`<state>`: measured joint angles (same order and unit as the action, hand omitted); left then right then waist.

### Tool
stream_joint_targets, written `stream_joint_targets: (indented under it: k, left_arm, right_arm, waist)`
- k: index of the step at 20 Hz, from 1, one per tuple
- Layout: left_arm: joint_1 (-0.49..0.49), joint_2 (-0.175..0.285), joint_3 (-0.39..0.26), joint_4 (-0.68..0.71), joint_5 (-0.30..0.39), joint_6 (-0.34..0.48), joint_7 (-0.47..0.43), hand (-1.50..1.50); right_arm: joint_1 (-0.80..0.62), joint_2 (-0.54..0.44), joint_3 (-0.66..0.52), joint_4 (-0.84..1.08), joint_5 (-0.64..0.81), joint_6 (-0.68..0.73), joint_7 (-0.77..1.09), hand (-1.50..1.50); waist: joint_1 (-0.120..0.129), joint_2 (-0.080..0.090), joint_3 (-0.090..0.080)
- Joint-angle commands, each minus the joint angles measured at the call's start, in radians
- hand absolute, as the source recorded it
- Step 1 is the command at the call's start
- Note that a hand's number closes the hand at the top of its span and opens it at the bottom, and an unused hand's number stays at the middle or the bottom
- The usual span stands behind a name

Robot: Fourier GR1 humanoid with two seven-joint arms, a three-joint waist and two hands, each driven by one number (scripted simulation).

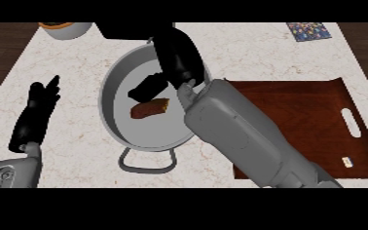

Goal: Pick the sweet potato from the tray and place it in the pot

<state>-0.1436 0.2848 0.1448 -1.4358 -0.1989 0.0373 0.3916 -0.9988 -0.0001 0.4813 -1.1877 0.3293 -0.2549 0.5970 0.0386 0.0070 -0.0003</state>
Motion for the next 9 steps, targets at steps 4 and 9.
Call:
stream_joint_targets:
  k: [4,9]
  left_arm:
    - [0.043,-0.032,-0.014,-0.027,-0.016,0.024,-0.002,0.0]
    - [0.075,-0.014,0.017,-0.051,-0.007,0.021,0.006,0.0]
  right_arm:
    - [0.041,0.0,-0.113,-0.014,-0.079,-0.238,-0.125,-1.5]
    - [0.114,-0.087,-0.244,-0.074,-0.132,-0.202,-0.204,-1.5]
  waist:
    - [-0.024,-0.005,0.001]
    - [-0.036,-0.008,0.001]
